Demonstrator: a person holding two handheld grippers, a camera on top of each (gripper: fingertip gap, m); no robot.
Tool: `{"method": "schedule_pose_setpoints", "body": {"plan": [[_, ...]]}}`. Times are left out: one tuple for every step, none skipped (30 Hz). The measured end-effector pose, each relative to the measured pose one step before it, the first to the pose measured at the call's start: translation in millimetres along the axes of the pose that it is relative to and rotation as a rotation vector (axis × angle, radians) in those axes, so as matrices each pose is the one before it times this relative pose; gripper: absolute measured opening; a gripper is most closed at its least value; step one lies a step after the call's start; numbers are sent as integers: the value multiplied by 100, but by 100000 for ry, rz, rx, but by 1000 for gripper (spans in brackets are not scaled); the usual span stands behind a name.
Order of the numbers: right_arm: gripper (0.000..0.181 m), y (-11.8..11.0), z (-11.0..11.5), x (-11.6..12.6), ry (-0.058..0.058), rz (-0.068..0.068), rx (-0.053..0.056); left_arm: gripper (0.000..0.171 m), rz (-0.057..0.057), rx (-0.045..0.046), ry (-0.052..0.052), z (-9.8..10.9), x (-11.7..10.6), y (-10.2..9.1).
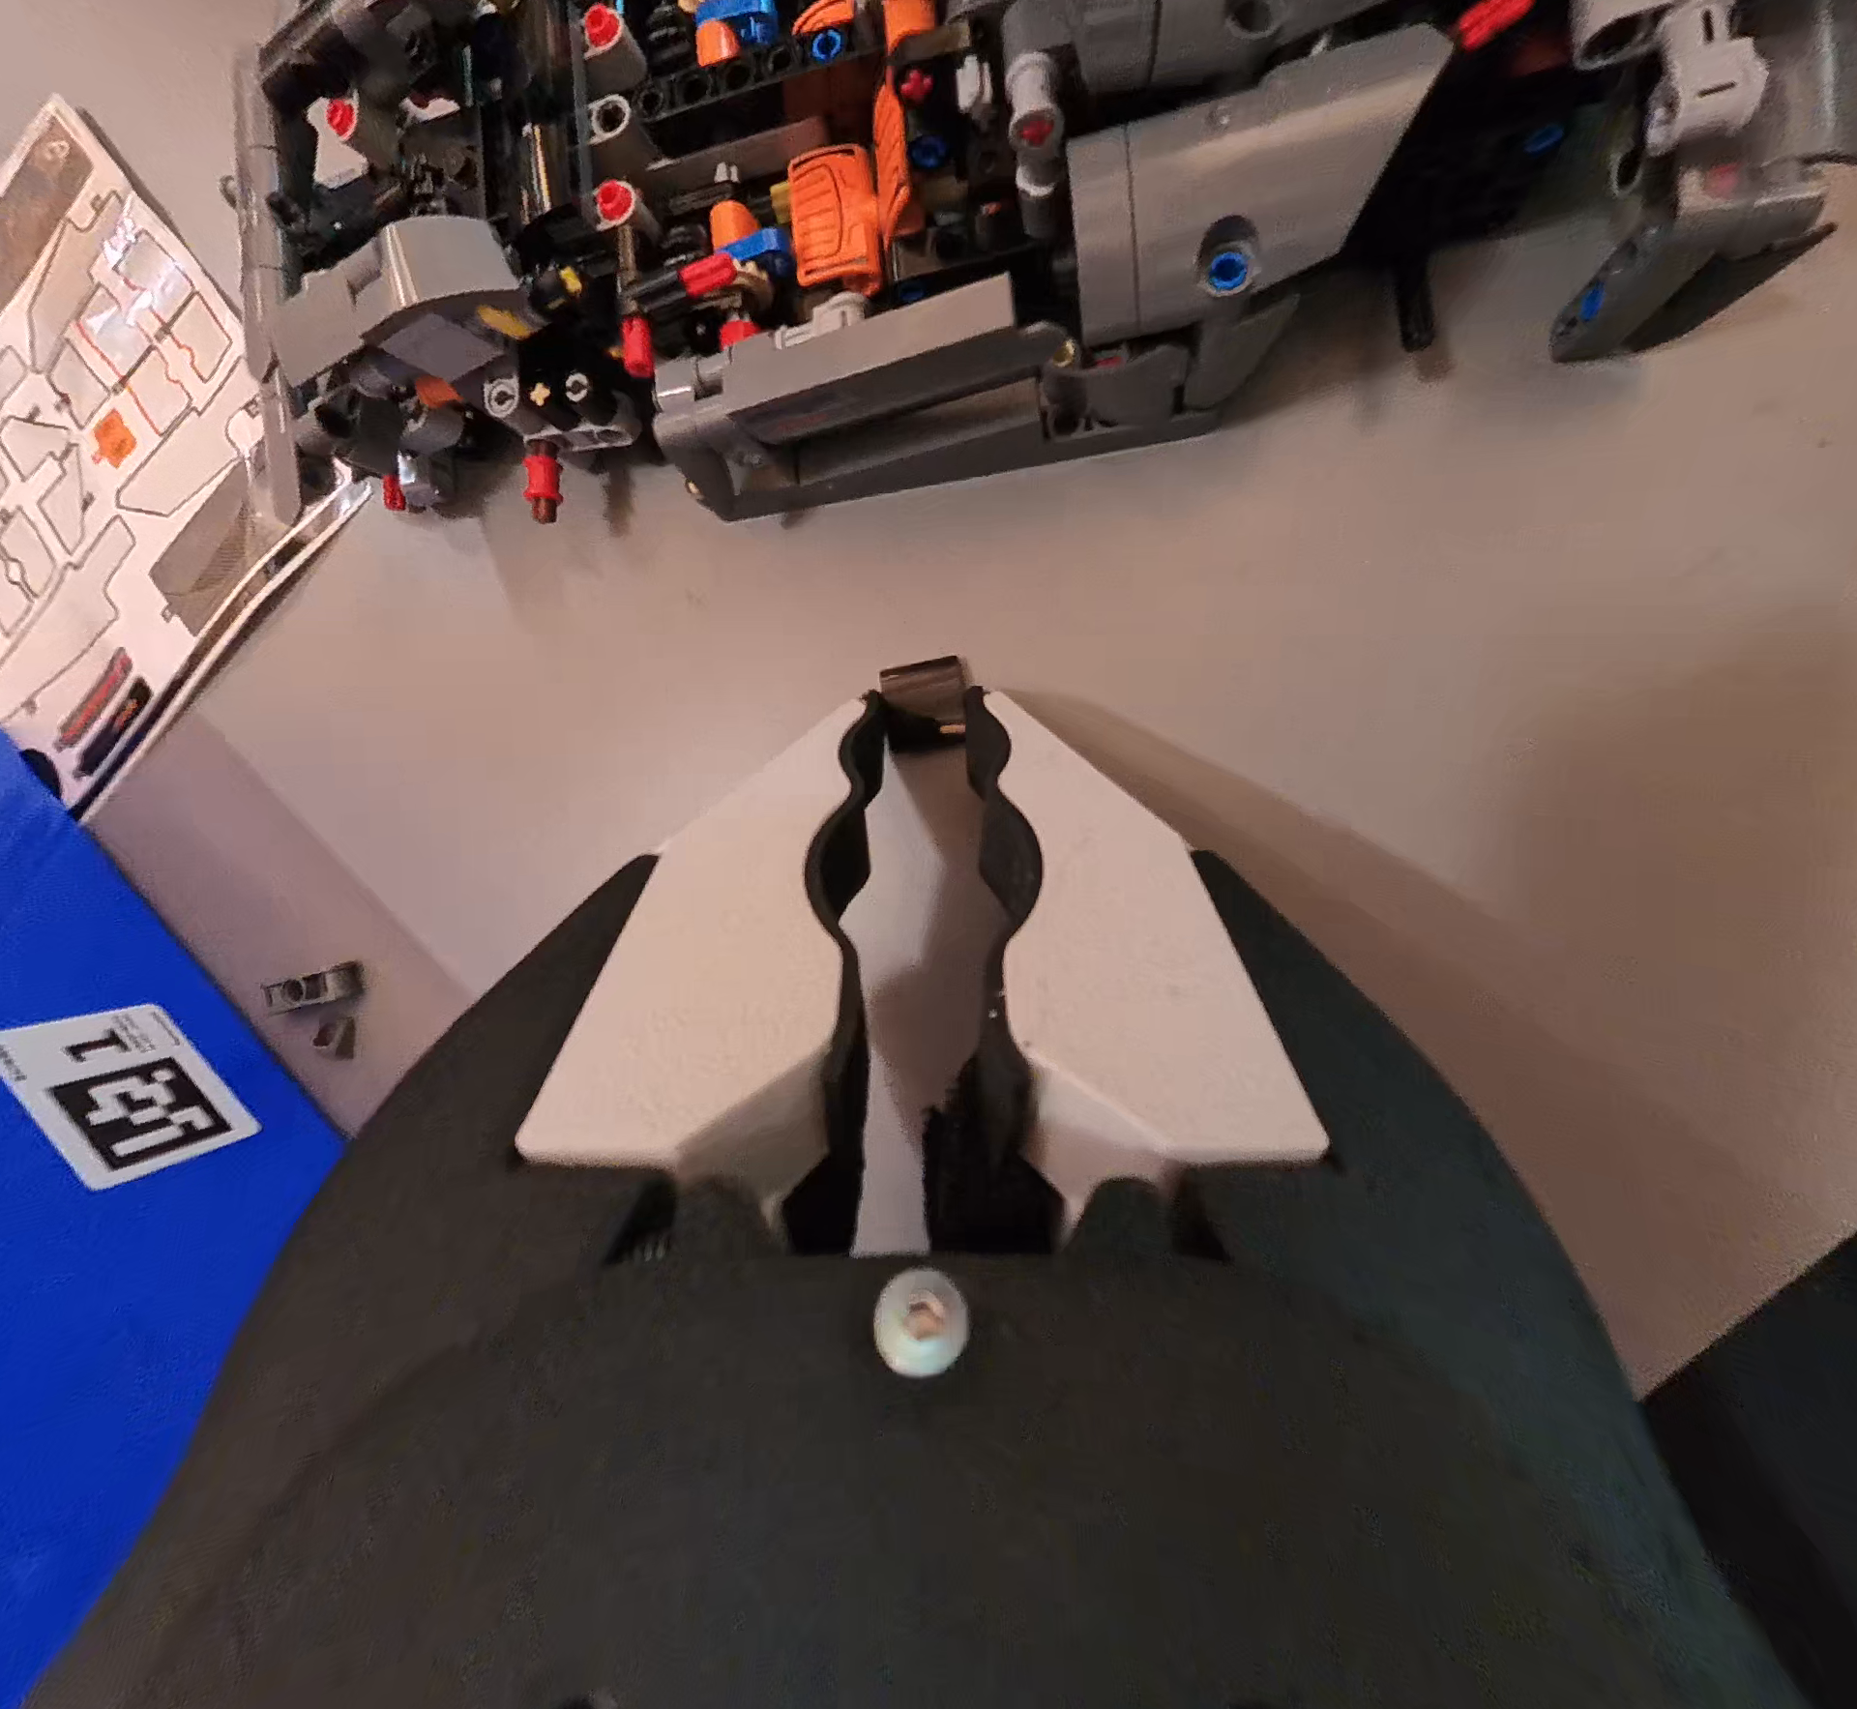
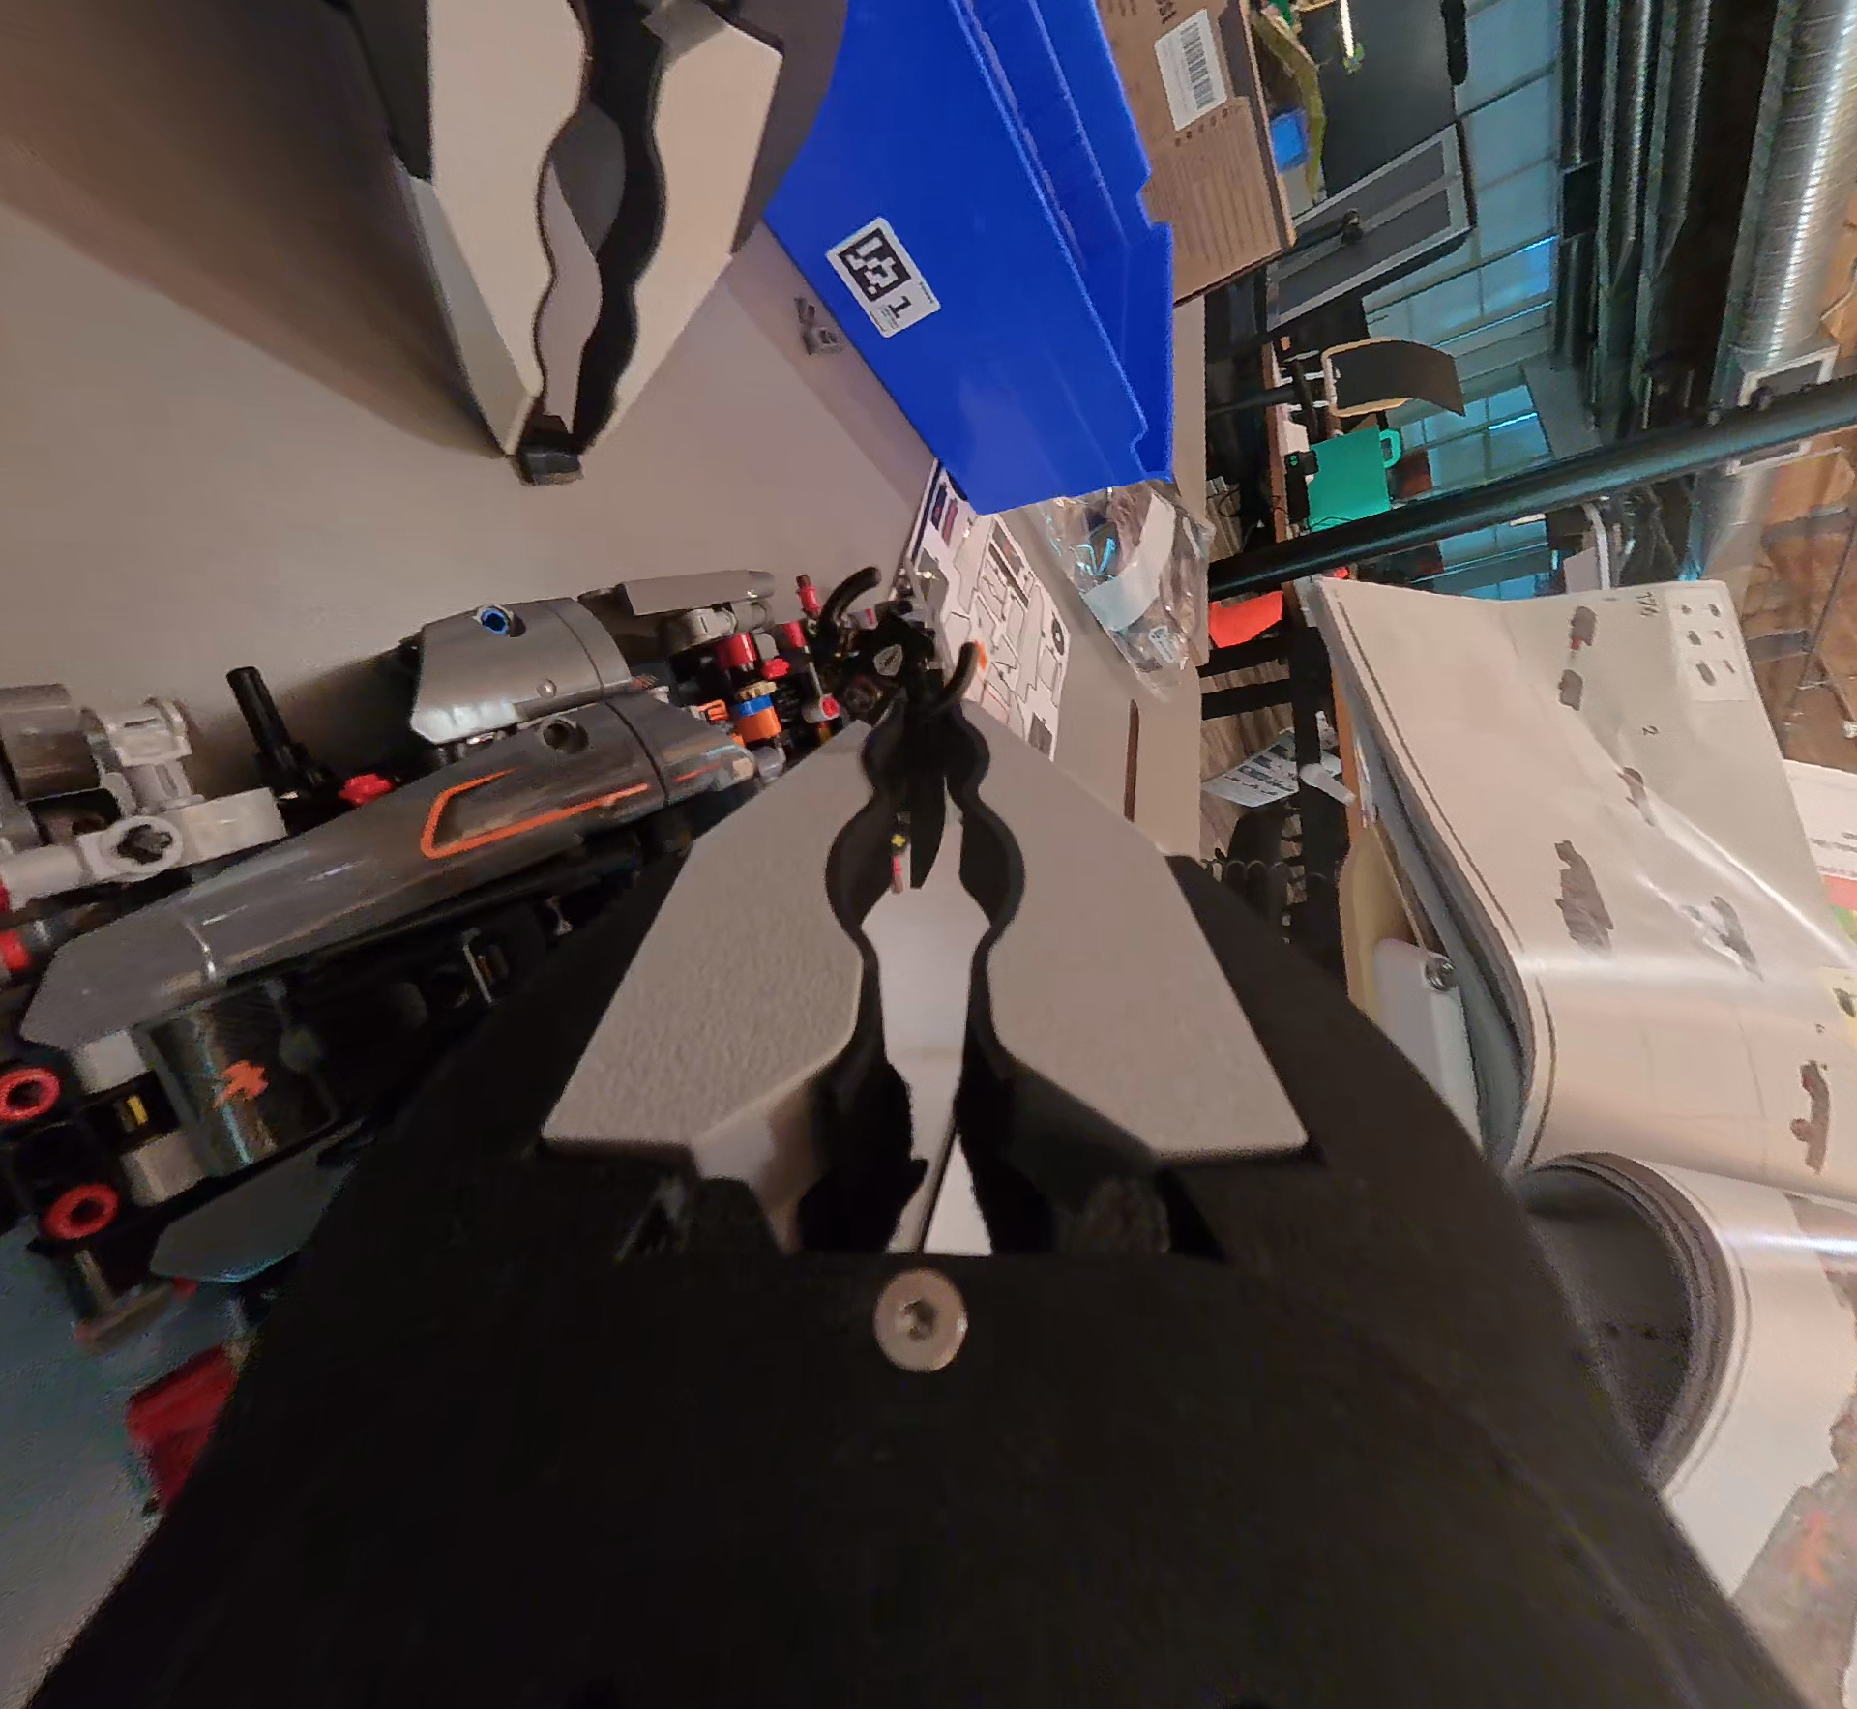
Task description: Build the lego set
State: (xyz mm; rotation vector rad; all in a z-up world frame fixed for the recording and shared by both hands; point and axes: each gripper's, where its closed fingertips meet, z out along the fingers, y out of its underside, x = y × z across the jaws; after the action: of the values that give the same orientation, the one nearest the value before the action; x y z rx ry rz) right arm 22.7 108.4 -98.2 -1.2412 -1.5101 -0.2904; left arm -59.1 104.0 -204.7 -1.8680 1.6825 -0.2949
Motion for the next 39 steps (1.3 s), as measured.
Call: {"method": "schedule_pose_setpoints", "body": {"plan": [[4,-50,78,-158,-558,184,-98,14,-2276,1023,1837,-29,42,-94],[4,-97,55,-113,-552,505,-3,14,-2455,1978,1500,-205,7,-298],[4,-185,35,-151,-757,314,477,14,-2881,3694,2205,-411,115,-662],[4,-200,27,-157,-878,-31,468,14,-3347,4285,3074,-530,250,-898],[4,-174,56,-144,-706,-340,213,14,-2822,4046,2541,-547,196,-934],[4,-241,60,-237,-1345,-450,455,14,-1771,4210,2200,-554,209,-1020],[4,-272,78,-238,-1306,-577,562,14,-1899,4558,2752,-543,327,-1101],[4,-284,86,-268,-1377,-922,418,14,-1703,3955,2163,-456,266,-1041],[4,-226,117,-219,-1166,-896,16,14,-616,2583,1971,-348,295,-807],[4,-164,133,-158,-1012,-489,-356,14,-266,2238,1269,-265,249,-712],[4,-207,107,-203,-1220,-518,97,14,-244,1613,1250,-179,288,-592],[4,-170,112,-178,-1066,-669,-78,14,-72,1759,1269,-150,308,-574],[4,-135,116,-177,-831,-1042,-230,14,-97,1220,673,-126,193,-432],[4,-75,104,-84,-321,-720,-482,14,31,-335,-312,-70,15,-180],[4,-88,91,-80,-300,-478,-277,14,492,-128,-315,-53,37,-170],[4,-100,66,-76,-125,-731,-49,14,-83,1053,-159,-81,30,-282],[4,-93,45,-24,161,-651,-42,14,-516,-605,678,37,111,-4],[4,-79,36,42,469,-461,-159,14,-83,-2426,152,127,30,286],[4,-8,52,-77,-98,-1199,-652,14,404,-591,-316,68,-20,61],[4,-6,45,-51,251,-1567,-636,14,-262,-776,356,59,30,87],[4,-27,19,-3,340,-896,-245,14,-383,-636,713,11,51,78],[4,-6,11,3,340,-586,-322,13,-459,343,362,-55,10,-74],[4,-11,-12,79,791,-615,-257,13,-643,437,365,-68,-17,-91],[4,-49,-36,81,551,-220,191,13,-629,-406,613,-19,14,22],[4,-29,-8,-15,-87,4,59,14,-253,-484,248,-3,-19,23],[4,19,21,-4,153,-613,-284,14,-227,-88,-93,-26,-51,-31],[4,71,56,-49,198,-1452,-772,13,-586,-142,377,6,0,-18],[4,-28,45,-80,-46,-1137,-236,14,-566,-1168,610,55,28,123],[4,-183,31,-154,-682,-381,676,14,115,470,-495,-26,-93,-101],[4,-114,53,-114,-309,-444,252,13,28,916,-40,-106,-35,-184],[4,-13,76,-63,4,-623,-330,14,-355,-1469,495,-40,9,133],[4,-35,33,-4,262,-147,96,13,251,-1537,-198,8,-39,154],[4,-142,-1,7,-71,517,638,14,281,-1032,245,47,78,101],[4,-105,2,44,65,429,322,14,-60,-1246,982,107,195,145],[4,7,53,-50,-261,-267,-497,14,-220,-716,-106,67,19,75],[4,28,81,-38,242,-786,-467,14,-127,-473,-333,17,-46,63],[4,-15,48,-29,191,-85,-88,14,-403,-587,380,-6,21,81],[4,3,62,18,206,784,-287,14,-508,-209,684,-58,70,26],[4,-65,43,-36,-177,525,-7,14,-789,-692,272,-35,3,93]]}}
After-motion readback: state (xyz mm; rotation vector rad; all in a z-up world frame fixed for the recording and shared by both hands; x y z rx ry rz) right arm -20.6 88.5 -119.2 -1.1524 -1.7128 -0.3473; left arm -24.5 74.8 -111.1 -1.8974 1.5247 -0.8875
